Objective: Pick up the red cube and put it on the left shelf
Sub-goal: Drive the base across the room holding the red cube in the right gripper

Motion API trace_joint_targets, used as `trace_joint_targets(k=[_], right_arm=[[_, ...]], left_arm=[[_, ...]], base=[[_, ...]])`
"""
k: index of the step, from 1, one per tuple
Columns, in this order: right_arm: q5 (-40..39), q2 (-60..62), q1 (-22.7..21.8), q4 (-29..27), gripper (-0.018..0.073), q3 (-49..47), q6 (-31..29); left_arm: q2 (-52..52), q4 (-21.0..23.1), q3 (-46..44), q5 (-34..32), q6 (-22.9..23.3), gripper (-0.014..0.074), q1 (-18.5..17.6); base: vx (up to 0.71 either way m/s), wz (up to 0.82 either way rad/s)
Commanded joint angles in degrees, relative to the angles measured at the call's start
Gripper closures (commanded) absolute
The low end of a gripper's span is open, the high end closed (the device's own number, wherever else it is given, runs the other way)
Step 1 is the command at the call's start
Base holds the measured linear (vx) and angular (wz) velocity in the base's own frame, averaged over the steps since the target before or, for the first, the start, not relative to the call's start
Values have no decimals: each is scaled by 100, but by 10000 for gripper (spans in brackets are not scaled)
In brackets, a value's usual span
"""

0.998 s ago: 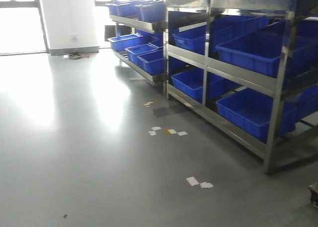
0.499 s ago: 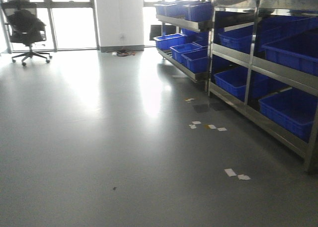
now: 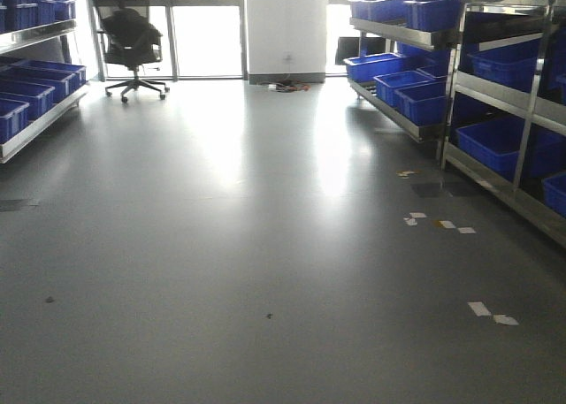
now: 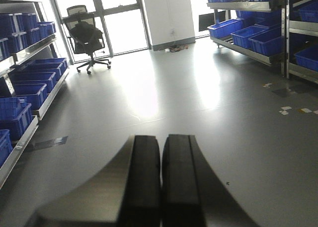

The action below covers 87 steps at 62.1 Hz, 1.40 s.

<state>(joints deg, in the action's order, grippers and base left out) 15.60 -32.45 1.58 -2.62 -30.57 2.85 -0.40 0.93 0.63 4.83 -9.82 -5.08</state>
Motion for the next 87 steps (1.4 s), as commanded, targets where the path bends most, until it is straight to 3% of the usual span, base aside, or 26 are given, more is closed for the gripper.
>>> trace_joint_targets(k=[1, 45, 87], right_arm=[[-488, -19, -37, 42, 533, -164, -13], [-464, -11, -37, 42, 533, -164, -13], [-464, -11, -37, 42, 533, -164, -13]], left_arm=[[34, 34, 126, -483, 11, 495, 2], [34, 34, 126, -483, 11, 495, 2], [34, 34, 126, -483, 11, 495, 2]], base=[[8, 43], [23, 26], [52, 5]])
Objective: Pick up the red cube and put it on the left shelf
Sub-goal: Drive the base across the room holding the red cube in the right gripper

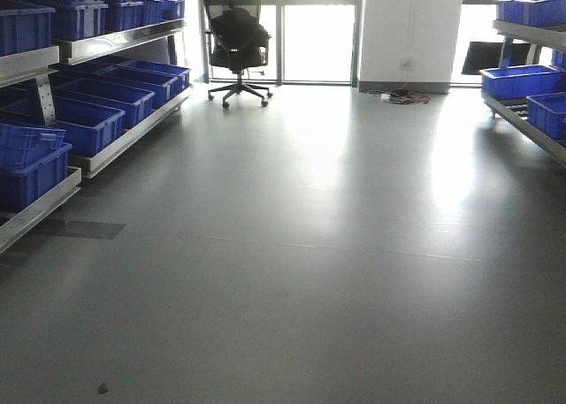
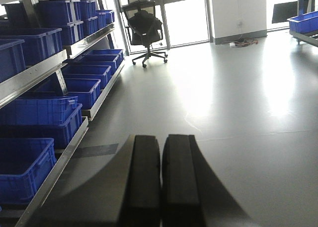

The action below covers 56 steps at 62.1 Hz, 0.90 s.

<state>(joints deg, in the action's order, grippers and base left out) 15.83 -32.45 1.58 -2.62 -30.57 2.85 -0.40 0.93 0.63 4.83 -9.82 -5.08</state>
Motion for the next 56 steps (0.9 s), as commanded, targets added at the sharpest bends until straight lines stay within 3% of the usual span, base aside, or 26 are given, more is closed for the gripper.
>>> trace_joint_targets(k=[1, 56], right_arm=[[-486, -11, -37, 42, 533, -164, -13], [-486, -11, -22, 42, 533, -164, -13]], left_arm=[[34, 34, 126, -483, 11, 495, 2], [34, 34, 126, -483, 11, 495, 2]], base=[[63, 7], [67, 25]])
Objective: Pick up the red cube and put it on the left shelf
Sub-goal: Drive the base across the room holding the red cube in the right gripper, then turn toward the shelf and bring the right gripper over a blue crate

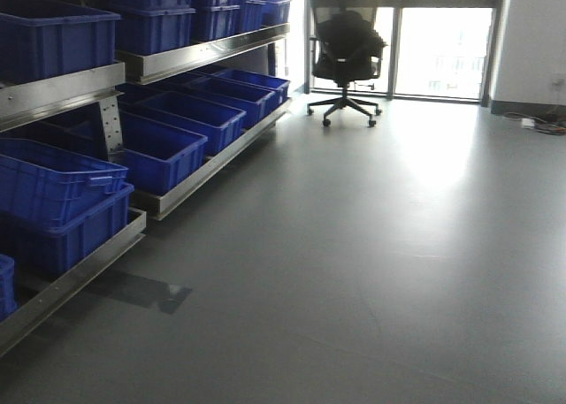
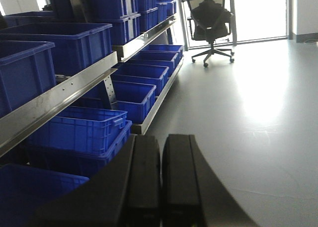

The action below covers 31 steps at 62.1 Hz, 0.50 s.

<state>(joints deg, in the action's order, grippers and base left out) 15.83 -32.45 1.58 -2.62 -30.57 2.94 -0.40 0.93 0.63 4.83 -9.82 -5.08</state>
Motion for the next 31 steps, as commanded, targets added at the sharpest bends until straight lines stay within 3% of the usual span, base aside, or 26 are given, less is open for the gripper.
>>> trace_joint_targets(k=[1, 31], right_arm=[[-486, -11, -22, 42, 533, -164, -21], [-482, -11, -22, 42, 533, -164, -21]], left_arm=[[34, 34, 126, -483, 11, 495, 2], [34, 34, 126, -483, 11, 495, 2]], base=[[65, 39], [62, 54]])
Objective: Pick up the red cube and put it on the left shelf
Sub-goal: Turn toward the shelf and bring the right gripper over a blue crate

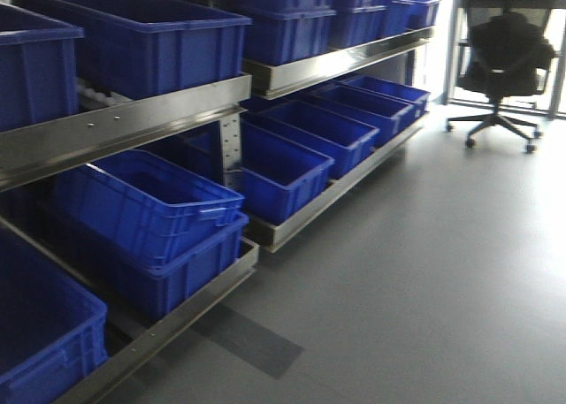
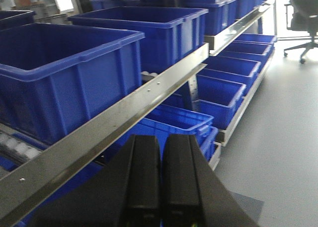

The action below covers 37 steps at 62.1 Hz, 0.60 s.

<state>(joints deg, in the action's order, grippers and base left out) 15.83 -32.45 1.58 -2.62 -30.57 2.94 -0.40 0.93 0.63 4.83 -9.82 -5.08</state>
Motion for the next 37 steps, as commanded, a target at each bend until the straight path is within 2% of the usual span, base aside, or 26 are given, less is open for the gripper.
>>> trace_joint_targets(k=[1, 21, 37], right_arm=[[-482, -11, -22, 42, 533, -164, -21], [-488, -11, -22, 42, 533, -164, -21], [-488, -17, -22, 42, 533, -164, -21]], left_arm=[[34, 34, 126, -483, 11, 495, 2], [34, 34, 126, -483, 11, 495, 2], [34, 34, 126, -483, 11, 495, 2]], base=[[56, 71], [52, 67], [40, 65]])
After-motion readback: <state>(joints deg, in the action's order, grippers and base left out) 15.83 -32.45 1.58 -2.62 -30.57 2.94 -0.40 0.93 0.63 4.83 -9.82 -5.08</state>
